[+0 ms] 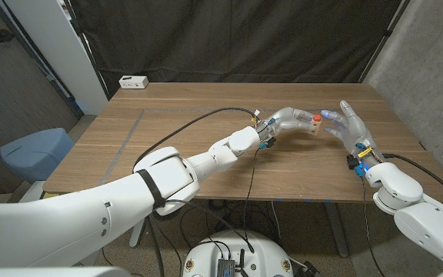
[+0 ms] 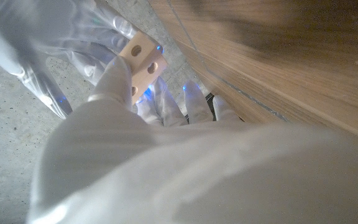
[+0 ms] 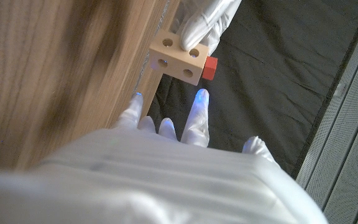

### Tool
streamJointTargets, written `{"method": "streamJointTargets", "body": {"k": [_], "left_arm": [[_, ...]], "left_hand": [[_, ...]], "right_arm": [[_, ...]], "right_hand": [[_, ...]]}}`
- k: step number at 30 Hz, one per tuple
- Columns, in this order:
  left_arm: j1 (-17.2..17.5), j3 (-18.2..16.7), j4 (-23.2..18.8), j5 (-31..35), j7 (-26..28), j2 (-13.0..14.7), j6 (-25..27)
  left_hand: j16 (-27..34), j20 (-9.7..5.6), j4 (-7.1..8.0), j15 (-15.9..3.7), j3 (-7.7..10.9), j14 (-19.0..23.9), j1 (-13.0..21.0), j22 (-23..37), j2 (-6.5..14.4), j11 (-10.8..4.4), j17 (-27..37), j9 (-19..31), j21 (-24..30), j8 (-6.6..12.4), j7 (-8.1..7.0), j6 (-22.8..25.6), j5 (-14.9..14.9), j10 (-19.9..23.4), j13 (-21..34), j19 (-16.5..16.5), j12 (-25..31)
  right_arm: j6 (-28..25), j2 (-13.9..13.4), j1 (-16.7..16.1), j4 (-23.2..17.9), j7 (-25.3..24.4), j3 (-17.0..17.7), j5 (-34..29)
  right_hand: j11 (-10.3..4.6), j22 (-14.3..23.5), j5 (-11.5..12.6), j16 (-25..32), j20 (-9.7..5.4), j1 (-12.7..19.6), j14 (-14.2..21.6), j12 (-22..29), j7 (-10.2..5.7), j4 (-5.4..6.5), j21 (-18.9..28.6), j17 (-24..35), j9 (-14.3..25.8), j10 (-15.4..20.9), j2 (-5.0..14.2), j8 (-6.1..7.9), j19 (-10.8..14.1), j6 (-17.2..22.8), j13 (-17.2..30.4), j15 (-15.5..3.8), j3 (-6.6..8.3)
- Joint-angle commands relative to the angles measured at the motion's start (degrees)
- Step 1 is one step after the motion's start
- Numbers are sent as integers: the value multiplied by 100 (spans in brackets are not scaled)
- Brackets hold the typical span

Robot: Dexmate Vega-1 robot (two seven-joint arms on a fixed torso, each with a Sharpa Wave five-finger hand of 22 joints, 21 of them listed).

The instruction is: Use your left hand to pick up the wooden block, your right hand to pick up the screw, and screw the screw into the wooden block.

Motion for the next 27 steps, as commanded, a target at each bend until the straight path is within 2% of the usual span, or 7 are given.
{"method": "streamJointTargets", "body": {"k": [1, 12, 27], "left_arm": [[32, -6, -32, 30, 2, 15, -36], [49, -22, -35, 36, 25, 10, -29], [35, -21, -14, 28, 3, 1, -2]], "left_hand": [[9, -28, 224, -321, 279, 54, -84, 14, 211, -3, 8, 18, 9, 64, 165, 542, 30, 54, 962, 2, 131], [6, -29, 230, -324, 282, 53, -94, 14, 212, 4, 6, 18, 9, 64, 169, 541, 31, 52, 963, 4, 131], [6, -28, 221, -317, 287, 58, -87, 14, 209, -3, 4, 18, 8, 66, 169, 544, 32, 58, 963, 0, 134]], "right_arm": [[114, -82, 134, 161, 286, -90, 115], [135, -132, 209, 216, 334, -153, 177], [149, -176, 229, 215, 317, -201, 203]], "right_hand": [[0, 12, 29, -23, 7, 1, -73, -34, -15, -2, -10, 27, -2, -85, -41, -28, -64, -22, 10, 36, -16], [-7, 13, 30, -12, 0, -28, -131, -3, -8, 13, -9, 33, -52, -125, -45, 9, -140, 145, 7, 26, -37], [-35, 14, 37, 20, -6, -49, -140, 60, 133, 28, 13, 34, -111, -33, -33, 119, -176, 538, 3, 28, -54]]}}
